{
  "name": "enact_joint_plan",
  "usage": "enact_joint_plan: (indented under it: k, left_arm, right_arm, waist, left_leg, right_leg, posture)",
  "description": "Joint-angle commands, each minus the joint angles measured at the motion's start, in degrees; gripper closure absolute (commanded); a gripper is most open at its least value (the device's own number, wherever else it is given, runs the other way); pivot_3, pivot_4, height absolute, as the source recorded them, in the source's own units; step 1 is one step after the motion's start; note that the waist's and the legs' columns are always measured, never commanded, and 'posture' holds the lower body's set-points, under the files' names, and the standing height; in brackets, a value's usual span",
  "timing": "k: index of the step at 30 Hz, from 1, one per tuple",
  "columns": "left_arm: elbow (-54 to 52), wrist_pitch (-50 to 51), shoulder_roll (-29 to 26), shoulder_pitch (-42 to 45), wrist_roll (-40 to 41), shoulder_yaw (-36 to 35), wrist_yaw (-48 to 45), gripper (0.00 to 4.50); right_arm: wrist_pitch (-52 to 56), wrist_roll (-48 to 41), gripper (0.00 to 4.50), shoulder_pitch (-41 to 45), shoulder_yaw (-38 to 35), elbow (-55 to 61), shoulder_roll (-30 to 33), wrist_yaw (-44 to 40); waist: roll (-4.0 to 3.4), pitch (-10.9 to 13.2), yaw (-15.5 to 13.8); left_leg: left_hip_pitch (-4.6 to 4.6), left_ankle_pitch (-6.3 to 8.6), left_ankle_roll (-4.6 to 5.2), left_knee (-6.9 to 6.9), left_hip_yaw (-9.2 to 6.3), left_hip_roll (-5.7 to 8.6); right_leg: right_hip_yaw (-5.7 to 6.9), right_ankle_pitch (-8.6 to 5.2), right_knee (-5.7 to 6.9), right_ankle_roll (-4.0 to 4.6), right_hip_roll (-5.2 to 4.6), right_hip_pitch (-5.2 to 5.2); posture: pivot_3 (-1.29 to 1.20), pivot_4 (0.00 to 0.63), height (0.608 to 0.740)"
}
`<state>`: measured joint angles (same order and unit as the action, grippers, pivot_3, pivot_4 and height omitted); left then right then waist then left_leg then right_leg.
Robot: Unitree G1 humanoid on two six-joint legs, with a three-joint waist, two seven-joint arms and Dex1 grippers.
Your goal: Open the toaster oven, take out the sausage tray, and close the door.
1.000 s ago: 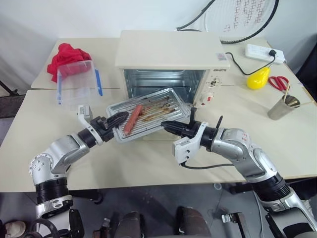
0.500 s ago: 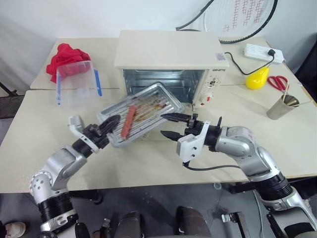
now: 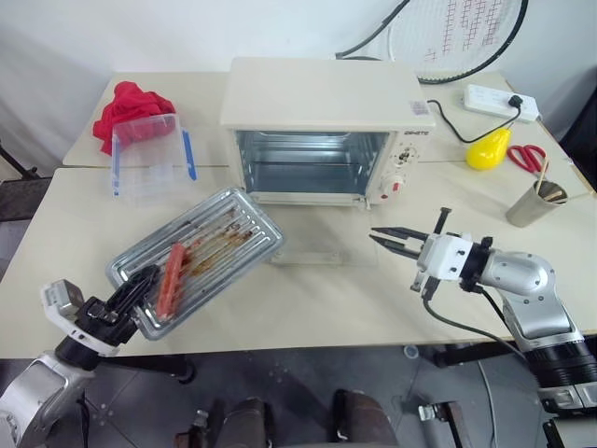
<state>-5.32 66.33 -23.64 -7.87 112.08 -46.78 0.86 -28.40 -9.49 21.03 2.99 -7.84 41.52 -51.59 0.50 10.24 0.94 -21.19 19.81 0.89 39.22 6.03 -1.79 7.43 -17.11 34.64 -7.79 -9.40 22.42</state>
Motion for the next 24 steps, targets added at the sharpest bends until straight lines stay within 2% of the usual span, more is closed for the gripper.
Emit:
enact_joint_plan:
  k: [1,6,11,18,24]
  left_arm:
    - [-7.0,-6.3,6.4,-2.9,0.9,-5.9,-1.3,4.50]
    - [-13.7,-12.9,14.1,-7.6,0.9,-7.1,0.0,4.50]
    - [-16.6,-19.8,19.1,-8.5,0.9,-6.8,3.8,4.50]
    - [-20.7,-27.0,21.7,-6.9,0.9,-3.2,8.2,4.50]
    - [-21.0,-29.7,20.7,-5.1,0.9,-1.8,10.0,4.50]
  right_arm:
    - [4.7,-6.0,4.47,-1.3,-2.7,-5.9,1.9,-6.1]
    - [13.5,-9.7,4.47,-2.1,-2.4,-7.7,2.7,-13.5]
    - [18.8,-9.1,4.47,-0.4,-2.6,-11.3,1.5,-15.2]
    - [22.0,-8.7,4.47,0.4,-1.3,-14.9,-0.7,-19.0]
    - [23.5,-8.7,4.47,0.6,-1.0,-14.5,-2.1,-21.6]
  waist:
    - [0.00,0.0,-0.1]
    - [0.01,0.0,-0.4]
    - [0.01,0.0,-0.9]
    - [0.02,0.0,-1.1]
    - [0.02,0.0,-0.9]
  left_leg:
    - [0.01,0.01,0.01,-0.01,0.00,-0.01]
    - [-0.02,0.04,0.06,-0.01,0.01,0.01]
    - [0.03,0.04,0.06,0.09,0.06,0.00]
    - [-0.04,0.07,0.11,0.10,0.03,0.04]
    - [-0.01,0.07,0.11,0.10,0.03,0.04]
  right_leg:
    - [-0.01,0.00,-0.01,0.00,-0.01,-0.01]
    - [0.03,0.00,-0.09,0.00,0.01,-0.02]
    - [-0.05,0.01,-0.03,0.01,-0.01,-0.05]
    - [0.01,0.01,-0.12,0.01,-0.04,-0.07]
    - [0.03,0.01,-0.12,0.01,0.03,-0.09]
  posture:
    - [0.00,0.150,0.740]
    - [0.00,0.150,0.740]
    - [0.00,0.150,0.740]
    - [0.00,0.150,0.740]
    - [0.00,0.150,0.740]
